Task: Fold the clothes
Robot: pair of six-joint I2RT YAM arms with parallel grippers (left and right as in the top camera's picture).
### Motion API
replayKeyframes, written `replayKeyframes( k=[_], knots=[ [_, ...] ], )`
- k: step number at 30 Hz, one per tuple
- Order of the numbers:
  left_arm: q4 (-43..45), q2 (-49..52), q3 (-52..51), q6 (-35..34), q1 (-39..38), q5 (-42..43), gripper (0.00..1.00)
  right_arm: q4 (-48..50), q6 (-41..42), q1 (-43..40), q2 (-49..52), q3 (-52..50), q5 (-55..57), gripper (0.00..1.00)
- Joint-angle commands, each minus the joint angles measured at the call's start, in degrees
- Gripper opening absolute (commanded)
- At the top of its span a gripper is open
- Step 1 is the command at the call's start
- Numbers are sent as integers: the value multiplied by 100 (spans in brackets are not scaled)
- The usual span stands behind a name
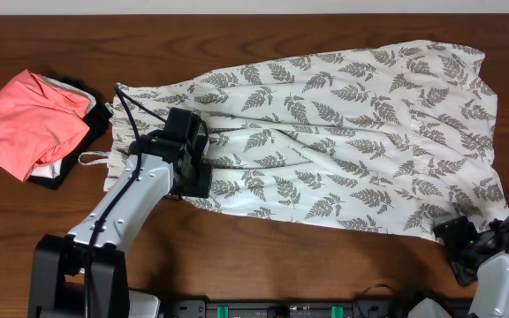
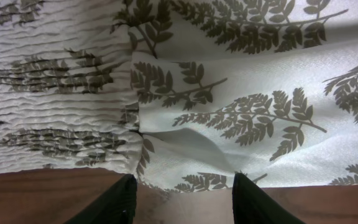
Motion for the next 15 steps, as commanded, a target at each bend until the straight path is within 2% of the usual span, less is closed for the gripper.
replayKeyframes(
  k=[1,8,10,11,15],
  knots=[
    [-17,-50,-9,-35,-15,-66,50,286,256,31,0,-341,142,82],
    [-20,-50,-9,-35,-13,-66,50,1115,269,31,0,-782,144,79],
    [-13,-50,-9,-35,-13,-66,50,1209,267,31,0,-800,144,75],
    [-15,-50,-9,-35,-13,-66,50,1241,269,31,0,-800,144,72],
    [-17,-50,-9,-35,-13,-66,50,1287,269,31,0,-800,144,45]
  ],
)
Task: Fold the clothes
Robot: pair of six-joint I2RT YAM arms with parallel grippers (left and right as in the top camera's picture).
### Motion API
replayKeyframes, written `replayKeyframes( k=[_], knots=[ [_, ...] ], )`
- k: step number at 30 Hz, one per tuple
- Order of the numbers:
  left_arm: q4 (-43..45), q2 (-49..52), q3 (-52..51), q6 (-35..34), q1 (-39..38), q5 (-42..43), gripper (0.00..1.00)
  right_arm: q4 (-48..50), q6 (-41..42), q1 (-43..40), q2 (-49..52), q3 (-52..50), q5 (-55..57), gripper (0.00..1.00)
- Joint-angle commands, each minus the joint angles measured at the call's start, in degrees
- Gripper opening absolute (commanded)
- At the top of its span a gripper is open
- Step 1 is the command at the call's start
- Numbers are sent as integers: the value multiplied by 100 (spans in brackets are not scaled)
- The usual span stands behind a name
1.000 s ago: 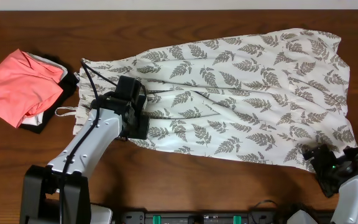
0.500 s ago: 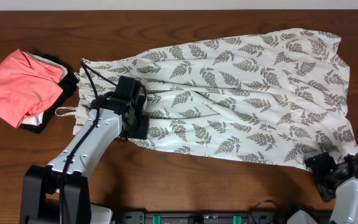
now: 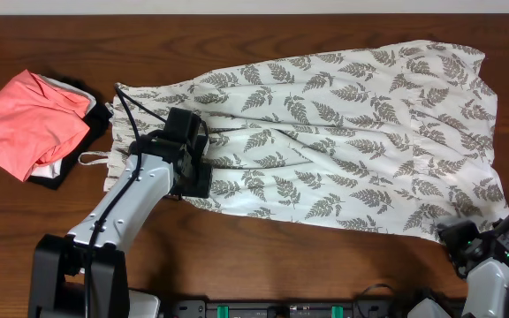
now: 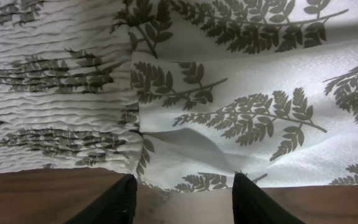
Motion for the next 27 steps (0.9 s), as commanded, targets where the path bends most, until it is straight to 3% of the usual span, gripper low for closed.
replayKeyframes(
  k=[1,4,8,16,27],
  knots=[
    [-13,-50,-9,-33,-13,-66,50,-42,101,31,87,-212,-46,39],
    [-13,-50,-9,-33,-11,-66,50,-26,101,31,87,-212,-48,32],
    [-13,-50,-9,-33,-11,-63,51,-9,98,31,87,-212,-48,3],
    [-15,-50,-9,-33,-11,-66,51,-87,0,31,85,-66,-98,1],
    [-31,-50,-7,-33,-11,-63,50,-1427,-420,46,85,1871,-76,1]
  ],
)
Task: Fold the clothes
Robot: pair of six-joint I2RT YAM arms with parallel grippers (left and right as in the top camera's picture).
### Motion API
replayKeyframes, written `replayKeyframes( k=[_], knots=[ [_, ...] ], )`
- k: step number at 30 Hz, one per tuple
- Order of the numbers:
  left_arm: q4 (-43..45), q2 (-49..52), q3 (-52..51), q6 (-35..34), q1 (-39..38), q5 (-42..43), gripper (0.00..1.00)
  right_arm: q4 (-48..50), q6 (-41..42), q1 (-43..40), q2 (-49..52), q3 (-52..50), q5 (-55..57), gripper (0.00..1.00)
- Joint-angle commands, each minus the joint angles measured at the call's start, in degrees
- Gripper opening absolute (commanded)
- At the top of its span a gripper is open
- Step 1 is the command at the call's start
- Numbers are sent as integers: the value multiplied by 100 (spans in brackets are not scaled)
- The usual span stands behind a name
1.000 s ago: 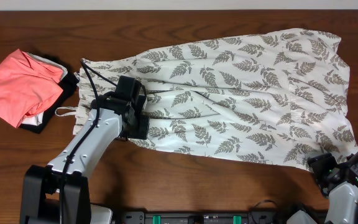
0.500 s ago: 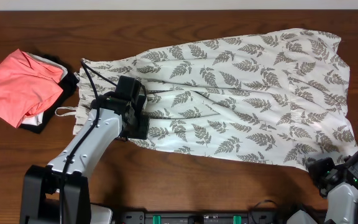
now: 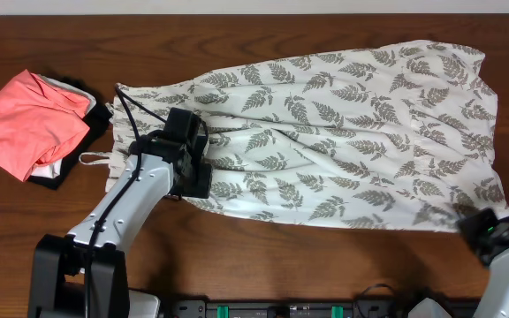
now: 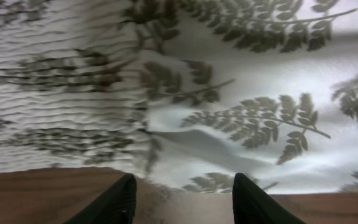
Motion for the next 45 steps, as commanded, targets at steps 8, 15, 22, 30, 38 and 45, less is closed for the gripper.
replayKeyframes(
  k=[8,15,22,30,38,45],
  knots=[
    [-57,-50,-7,-85,-13,20,51,-66,-72,46,-24,577,-61,1],
    [-295,-50,-7,-96,-26,424,50,-70,-74,48,-24,579,-72,1],
    [-205,-50,-9,-11,-380,-603,52,-72,-76,48,-24,579,-79,1],
    [-192,-46,-9,-13,-723,-931,53,-166,-74,50,-24,774,-142,1],
    [-155,-28,-9,-11,-734,-931,54,-321,0,315,4,1311,-7,1],
    [-144,-7,-15,-11,-734,-931,54,-321,94,772,667,1790,192,1]
  ],
)
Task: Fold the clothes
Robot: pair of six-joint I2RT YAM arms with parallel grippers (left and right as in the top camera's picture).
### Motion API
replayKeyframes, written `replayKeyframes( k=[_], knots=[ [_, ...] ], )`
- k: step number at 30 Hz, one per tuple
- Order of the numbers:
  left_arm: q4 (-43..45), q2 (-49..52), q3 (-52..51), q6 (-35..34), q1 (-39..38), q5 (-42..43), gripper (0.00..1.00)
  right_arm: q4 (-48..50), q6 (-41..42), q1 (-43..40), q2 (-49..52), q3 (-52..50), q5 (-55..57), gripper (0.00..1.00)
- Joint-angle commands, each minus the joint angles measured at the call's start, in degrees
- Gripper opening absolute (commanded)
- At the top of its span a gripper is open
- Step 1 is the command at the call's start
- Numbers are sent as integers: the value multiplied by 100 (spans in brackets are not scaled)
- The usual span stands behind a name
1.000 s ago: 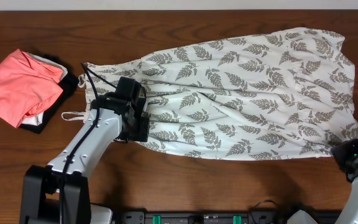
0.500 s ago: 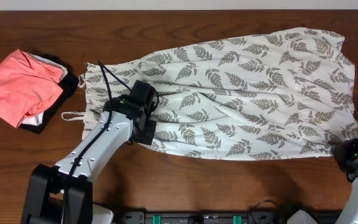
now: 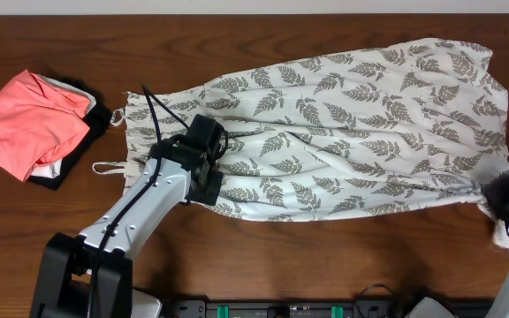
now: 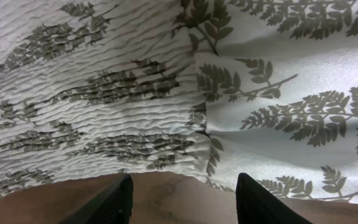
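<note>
The white fern-print dress (image 3: 343, 132) lies spread across the table, its smocked bodice (image 4: 92, 106) to the left and its skirt to the right. My left gripper (image 3: 208, 194) sits at the near edge of the dress where bodice meets skirt. It is open, and only bare wood shows between its fingers (image 4: 114, 202). My right gripper is at the far right edge. The skirt's lower hem corner is drawn to a point into it, so it looks shut on the hem.
A folded pink garment (image 3: 29, 124) rests on a black and white pile at the left edge. A thin strap loop (image 3: 104, 168) of the dress trails on the wood left of the bodice. The table's front edge (image 3: 263, 296) runs below the arms.
The dress has shifted to the right and its lower hem is drawn straighter. My right gripper has moved farther from the front edge, and my left gripper has moved rightward. The dress edge now lies ahead of the left fingers.
At first my left gripper stood open at the dress's near edge and my right gripper was at the lower right hem corner. The right gripper then stood further right, at the frame's edge. Now the dress lies stretched rightward, its hem corner gathered at that gripper.
</note>
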Motion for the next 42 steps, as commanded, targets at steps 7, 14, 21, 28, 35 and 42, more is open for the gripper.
replayKeyframes(
  k=[7,14,21,28,35,42],
  knots=[
    [42,-9,-111,4,-17,-105,55,313,146,466,1117,507,225,1],
    [299,-7,-295,4,-17,-103,55,522,151,474,1558,905,216,1],
    [857,70,-442,4,-17,-103,55,636,197,588,1764,1119,234,1],
    [894,111,-442,35,-17,-105,55,778,282,772,1779,1119,240,1],
    [907,212,-448,68,-4,-15,44,780,278,774,1786,1119,280,1],
    [925,957,-452,-44,37,332,19,782,273,774,1794,1119,280,1]
  ],
)
